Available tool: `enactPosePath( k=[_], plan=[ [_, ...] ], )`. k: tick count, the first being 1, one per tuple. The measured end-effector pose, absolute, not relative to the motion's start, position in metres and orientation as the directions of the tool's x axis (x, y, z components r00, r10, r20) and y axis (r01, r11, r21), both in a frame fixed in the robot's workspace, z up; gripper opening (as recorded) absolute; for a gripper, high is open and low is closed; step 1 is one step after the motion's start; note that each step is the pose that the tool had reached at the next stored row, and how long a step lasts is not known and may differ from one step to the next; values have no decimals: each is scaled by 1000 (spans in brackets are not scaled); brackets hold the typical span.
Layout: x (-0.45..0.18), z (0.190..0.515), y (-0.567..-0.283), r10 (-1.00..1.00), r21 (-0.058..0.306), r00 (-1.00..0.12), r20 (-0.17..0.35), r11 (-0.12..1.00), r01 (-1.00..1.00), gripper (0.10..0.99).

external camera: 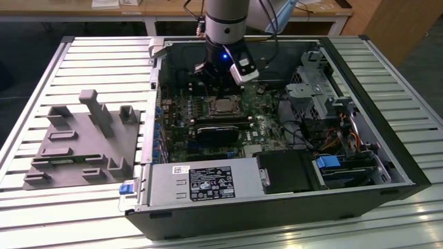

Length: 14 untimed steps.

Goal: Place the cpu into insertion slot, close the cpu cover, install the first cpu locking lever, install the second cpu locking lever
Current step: 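Install the first cpu locking lever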

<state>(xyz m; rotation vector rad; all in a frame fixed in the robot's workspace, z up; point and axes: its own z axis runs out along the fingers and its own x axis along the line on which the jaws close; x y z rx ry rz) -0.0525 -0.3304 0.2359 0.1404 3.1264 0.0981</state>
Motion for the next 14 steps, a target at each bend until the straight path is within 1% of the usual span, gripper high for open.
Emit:
enactPosePath(
  k=[14],
  plan=[
    [-84,236,-330,90,64,-996,-18,994,89,106]
  ],
)
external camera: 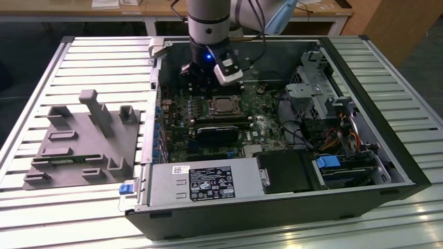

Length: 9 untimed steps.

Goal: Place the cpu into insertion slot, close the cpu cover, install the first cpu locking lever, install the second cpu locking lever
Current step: 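Install the first cpu locking lever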

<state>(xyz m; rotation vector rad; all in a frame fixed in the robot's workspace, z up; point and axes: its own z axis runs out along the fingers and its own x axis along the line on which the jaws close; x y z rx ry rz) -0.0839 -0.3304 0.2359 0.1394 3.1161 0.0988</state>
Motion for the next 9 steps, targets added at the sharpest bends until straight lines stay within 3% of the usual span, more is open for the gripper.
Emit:
enactPosePath(
  k=[9],
  plan=[
    [-97,237,-330,90,66,-996,-23,994,88,106]
  ],
)
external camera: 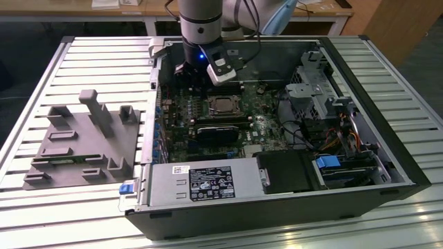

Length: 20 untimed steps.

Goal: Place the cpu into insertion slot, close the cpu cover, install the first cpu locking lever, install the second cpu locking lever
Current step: 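Install the first cpu locking lever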

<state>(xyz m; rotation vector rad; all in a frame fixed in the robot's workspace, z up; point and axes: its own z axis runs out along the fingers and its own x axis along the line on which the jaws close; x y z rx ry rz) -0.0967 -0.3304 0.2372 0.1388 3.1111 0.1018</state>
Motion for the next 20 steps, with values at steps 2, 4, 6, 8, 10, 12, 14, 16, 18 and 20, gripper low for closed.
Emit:
enactPosePath(
  k=[2,4,6,8,10,12,14,16,18,20],
  plan=[
    [-97,239,-330,90,66,-996,-23,994,88,106],
    [-97,242,-330,90,67,-996,-24,994,88,106],
    [-97,244,-330,90,67,-996,-24,994,88,106],
    [-97,247,-330,90,67,-996,-24,994,88,106],
    [-97,250,-330,90,68,-996,-24,994,88,106],
    [-98,252,-330,90,68,-996,-24,994,88,106],
    [-98,253,-330,90,71,-996,-24,994,88,106],
    [-99,253,-330,90,82,-996,-23,993,88,106],
    [-102,253,-330,91,94,-996,-22,992,88,106],
    [-104,253,-330,91,101,-996,-22,991,88,106]
  ],
)
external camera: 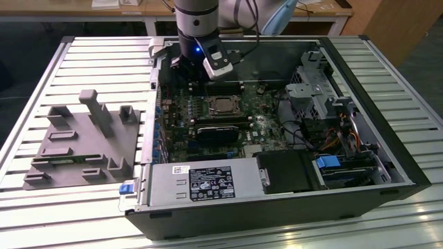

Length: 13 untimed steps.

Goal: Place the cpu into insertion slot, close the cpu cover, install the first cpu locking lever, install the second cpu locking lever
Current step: 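Install the first cpu locking lever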

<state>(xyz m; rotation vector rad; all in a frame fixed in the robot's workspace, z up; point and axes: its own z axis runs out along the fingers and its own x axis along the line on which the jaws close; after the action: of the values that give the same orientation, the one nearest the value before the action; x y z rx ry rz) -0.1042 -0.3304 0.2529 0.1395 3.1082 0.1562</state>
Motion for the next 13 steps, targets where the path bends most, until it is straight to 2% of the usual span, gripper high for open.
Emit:
enactPosePath(
  k=[7,13],
  plan=[
    [-106,253,-330,91,104,-996,-24,991,88,106],
    [-116,252,-330,91,115,-993,-80,990,82,106]
  ],
)
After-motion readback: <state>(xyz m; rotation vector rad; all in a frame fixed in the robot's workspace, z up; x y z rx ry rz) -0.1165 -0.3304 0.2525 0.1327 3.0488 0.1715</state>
